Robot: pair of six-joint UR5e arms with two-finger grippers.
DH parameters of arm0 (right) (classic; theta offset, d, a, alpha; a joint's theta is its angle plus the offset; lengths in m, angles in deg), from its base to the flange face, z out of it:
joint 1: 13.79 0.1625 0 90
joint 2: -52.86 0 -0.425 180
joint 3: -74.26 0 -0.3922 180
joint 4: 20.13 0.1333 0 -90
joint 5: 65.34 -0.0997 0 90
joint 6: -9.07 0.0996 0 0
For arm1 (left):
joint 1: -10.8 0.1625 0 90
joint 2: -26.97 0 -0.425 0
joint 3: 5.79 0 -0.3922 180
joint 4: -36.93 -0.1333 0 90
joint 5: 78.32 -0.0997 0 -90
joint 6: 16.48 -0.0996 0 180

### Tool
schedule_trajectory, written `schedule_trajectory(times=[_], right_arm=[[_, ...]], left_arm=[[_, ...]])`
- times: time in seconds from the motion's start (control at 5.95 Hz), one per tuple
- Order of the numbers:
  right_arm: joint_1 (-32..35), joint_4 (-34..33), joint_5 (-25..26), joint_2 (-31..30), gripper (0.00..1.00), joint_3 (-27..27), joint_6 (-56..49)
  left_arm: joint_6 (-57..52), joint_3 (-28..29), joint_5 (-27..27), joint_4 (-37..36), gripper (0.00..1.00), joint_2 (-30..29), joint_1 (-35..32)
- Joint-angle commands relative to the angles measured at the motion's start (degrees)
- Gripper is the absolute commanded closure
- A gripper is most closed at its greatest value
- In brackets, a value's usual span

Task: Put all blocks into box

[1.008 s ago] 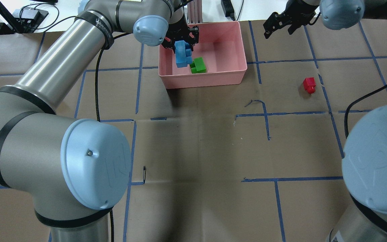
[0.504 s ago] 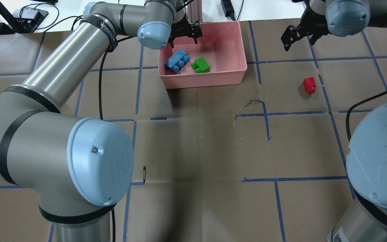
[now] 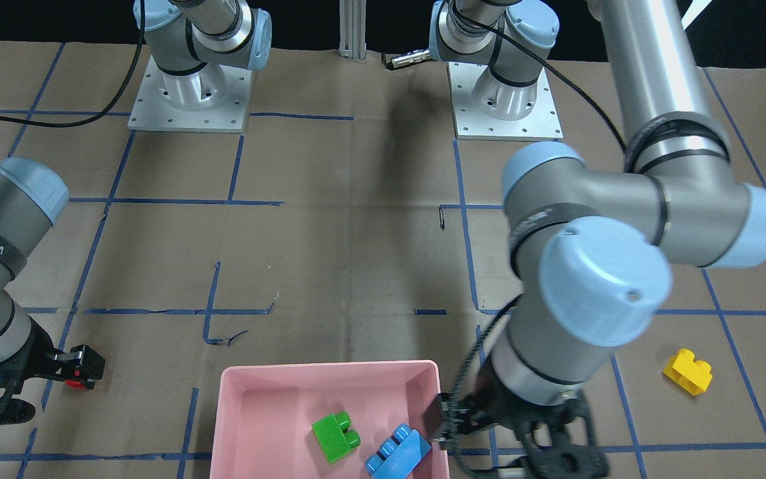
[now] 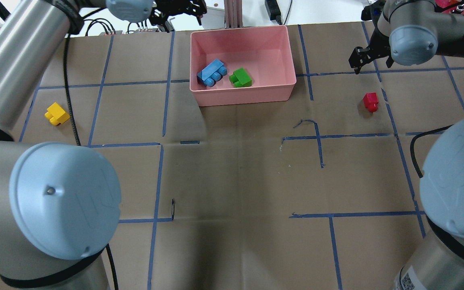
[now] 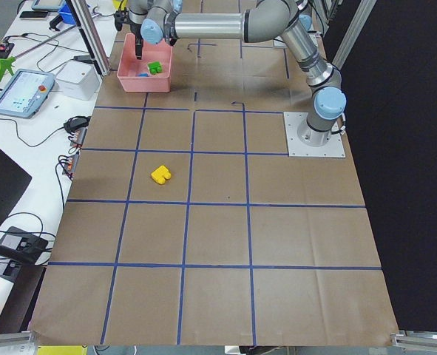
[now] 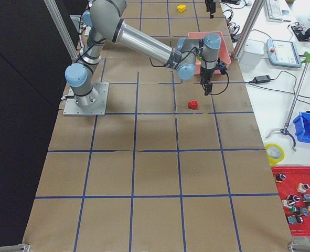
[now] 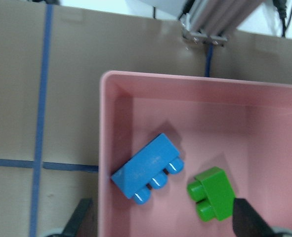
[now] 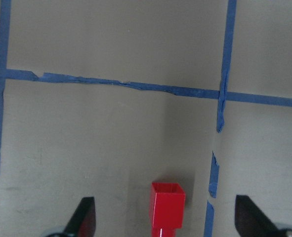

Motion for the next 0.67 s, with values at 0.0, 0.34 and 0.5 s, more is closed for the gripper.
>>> schedule_trajectory(times=[0.0, 0.34, 0.5], right_arm=[[-2.46, -2.49, -1.31, 0.85, 0.01, -3.8, 0.22], [-2.83, -4.67, -1.85, 1.55, 0.01, -7.13, 0.31], [-2.91, -6.34, -1.76, 1.99, 0.01, -8.45, 0.31]], left_arm=[[-9.35, -3.95, -0.1, 3.15, 0.0, 4.38, 9.78], [-12.2, -13.08, 0.43, 2.29, 0.0, 8.61, 21.28], [-12.2, -14.08, 0.34, 2.28, 0.0, 8.54, 26.65]])
